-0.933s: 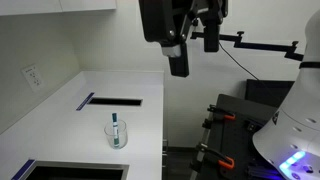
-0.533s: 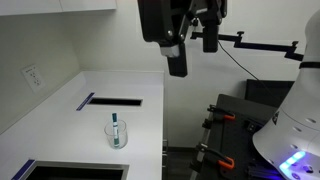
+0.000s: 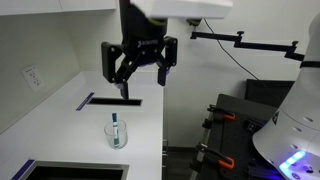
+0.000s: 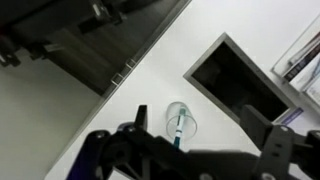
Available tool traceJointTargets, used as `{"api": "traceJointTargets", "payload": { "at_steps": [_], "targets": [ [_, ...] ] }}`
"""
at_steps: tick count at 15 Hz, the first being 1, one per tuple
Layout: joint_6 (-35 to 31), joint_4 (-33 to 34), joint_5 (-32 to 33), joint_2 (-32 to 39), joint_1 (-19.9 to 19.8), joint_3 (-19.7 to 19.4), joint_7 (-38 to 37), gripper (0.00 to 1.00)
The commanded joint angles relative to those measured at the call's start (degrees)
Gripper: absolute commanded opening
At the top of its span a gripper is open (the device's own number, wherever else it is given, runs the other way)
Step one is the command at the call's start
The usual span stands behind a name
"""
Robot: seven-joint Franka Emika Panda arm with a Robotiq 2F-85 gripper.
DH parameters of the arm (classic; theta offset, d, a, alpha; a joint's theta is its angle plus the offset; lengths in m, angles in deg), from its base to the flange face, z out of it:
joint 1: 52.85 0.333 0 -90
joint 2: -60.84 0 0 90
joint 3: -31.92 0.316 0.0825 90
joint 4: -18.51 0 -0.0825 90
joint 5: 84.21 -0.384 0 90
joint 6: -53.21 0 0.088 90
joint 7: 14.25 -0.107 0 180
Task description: Put the marker on the counter
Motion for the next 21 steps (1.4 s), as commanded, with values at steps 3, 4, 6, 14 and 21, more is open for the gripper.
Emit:
{"api": "traceJointTargets", "payload": {
  "at_steps": [3,4,6,14,21],
  "targets": [
    [-15.73,3.09,13.51,18.44,-5.29,-0.92,-10.49,0.92],
    [-17.26,4.38,16.72,21.97,-5.57,-2.1,-12.17,0.91],
    [-19.05,8.0,21.22,28.78,-3.85,-5.99,-14.02,0.76],
    [-18.94,20.94,17.21,45.1,7.91,-18.32,-10.08,0.73],
    [-21.15,21.53,16.63,46.51,9.92,-20.43,-10.42,0.94]
  ]
}}
